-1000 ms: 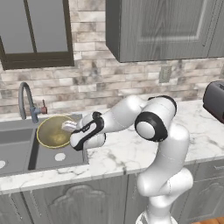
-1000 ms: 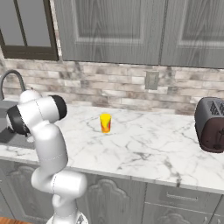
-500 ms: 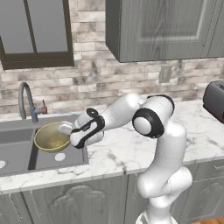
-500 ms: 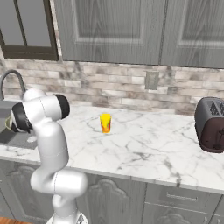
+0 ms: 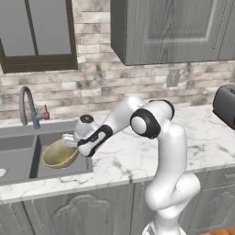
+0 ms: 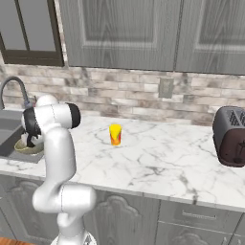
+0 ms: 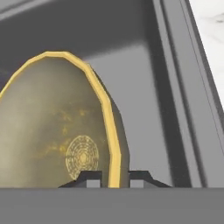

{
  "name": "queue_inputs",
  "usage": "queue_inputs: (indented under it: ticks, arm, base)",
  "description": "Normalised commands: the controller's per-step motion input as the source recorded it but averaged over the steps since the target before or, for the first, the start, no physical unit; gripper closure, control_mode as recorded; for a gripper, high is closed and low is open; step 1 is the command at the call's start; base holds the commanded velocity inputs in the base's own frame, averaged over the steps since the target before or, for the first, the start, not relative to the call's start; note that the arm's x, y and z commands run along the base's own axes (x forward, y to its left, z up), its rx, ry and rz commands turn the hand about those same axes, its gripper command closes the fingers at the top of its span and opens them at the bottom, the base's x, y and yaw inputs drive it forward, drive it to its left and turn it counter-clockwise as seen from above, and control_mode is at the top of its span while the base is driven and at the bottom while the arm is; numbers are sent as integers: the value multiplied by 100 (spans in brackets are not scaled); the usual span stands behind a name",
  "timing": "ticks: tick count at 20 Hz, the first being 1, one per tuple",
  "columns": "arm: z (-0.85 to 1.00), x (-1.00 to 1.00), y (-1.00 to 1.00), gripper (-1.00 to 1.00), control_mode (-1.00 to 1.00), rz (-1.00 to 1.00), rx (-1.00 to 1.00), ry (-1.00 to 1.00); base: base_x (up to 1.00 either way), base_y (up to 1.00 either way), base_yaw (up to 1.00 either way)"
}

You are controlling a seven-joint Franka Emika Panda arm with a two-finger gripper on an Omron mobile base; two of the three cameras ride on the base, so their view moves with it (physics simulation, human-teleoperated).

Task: Place the cup in the left basin and the bowl in the right basin of the sink.

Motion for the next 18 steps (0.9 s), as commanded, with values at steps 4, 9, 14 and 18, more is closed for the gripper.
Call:
queue_inputs:
  ticks: [4, 9, 14, 18]
  arm:
    - [-66, 36, 36, 100, -100, 0, -25, 5]
    - [-69, 40, 42, 100, -100, 0, -18, 0]
    - [-76, 34, 53, 100, -100, 0, -15, 0]
    - [-44, 13, 39, -100, -100, 0, -13, 0]
  base:
    - [0, 0, 0]
    - [0, 0, 0]
    - [0, 0, 0]
    - [0, 0, 0]
